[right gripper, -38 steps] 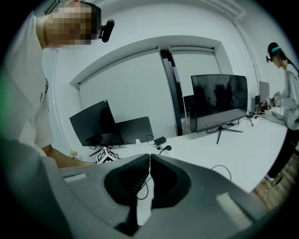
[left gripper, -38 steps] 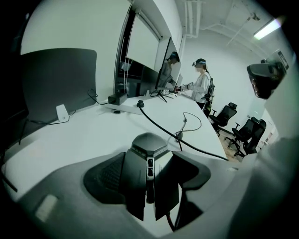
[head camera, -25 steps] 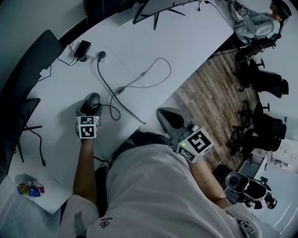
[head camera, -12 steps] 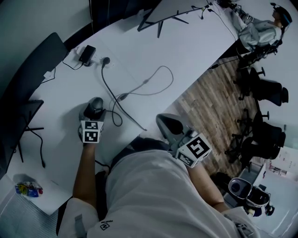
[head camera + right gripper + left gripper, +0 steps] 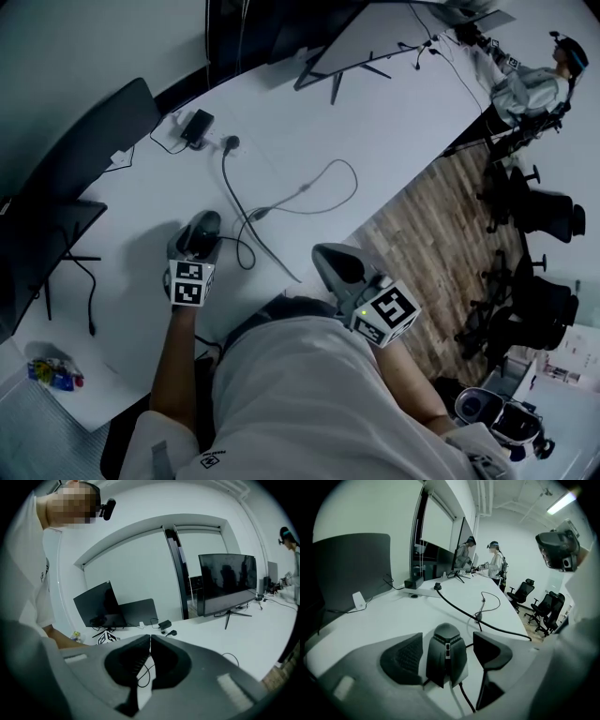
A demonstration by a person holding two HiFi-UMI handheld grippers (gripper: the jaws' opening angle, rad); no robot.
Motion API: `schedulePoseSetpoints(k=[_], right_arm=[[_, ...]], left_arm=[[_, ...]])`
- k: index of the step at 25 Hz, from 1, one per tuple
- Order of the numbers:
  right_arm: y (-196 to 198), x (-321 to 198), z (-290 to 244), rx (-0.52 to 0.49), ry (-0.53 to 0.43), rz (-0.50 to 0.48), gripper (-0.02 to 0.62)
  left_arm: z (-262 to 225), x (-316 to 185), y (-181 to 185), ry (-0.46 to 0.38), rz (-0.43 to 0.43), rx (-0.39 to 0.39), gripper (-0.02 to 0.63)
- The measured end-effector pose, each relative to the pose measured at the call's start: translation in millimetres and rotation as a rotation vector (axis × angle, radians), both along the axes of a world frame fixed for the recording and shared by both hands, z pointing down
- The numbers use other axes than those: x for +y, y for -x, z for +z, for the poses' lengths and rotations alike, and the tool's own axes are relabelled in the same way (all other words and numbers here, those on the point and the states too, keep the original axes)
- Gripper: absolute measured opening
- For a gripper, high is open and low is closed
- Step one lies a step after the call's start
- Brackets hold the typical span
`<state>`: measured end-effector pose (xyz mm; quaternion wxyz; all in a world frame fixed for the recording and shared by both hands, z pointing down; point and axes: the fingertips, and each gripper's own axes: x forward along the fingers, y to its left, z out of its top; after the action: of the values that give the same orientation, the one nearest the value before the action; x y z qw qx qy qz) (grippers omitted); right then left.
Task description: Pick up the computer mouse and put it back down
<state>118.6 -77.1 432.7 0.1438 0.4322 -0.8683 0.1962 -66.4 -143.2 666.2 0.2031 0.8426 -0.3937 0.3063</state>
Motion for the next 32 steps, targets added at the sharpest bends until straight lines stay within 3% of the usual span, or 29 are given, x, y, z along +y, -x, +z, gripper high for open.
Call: schedulePoseSetpoints(k=[4,10,19,32], right_arm=[[12,-2,-4,-0.017,-0.014,-0.036,0.003],[35,-6,-10,-0.050,-0.034,-0.108,0.003],[70,-16,-14,-0.099,-0.056,-0.216,0.003],[125,-20,-32,-0.154,-0.099,-0.388,0.003]], left_arm=[[-23,5,6,-0.044,-0.015,-0.008,0.328],[-68,13,19,-0.112,-0.064,0.008,0.222],[-141,27,61,-0.228,-0.246,0.084,0.015],[-214,65,97,-0.297,-0.376,0.165,0.008]])
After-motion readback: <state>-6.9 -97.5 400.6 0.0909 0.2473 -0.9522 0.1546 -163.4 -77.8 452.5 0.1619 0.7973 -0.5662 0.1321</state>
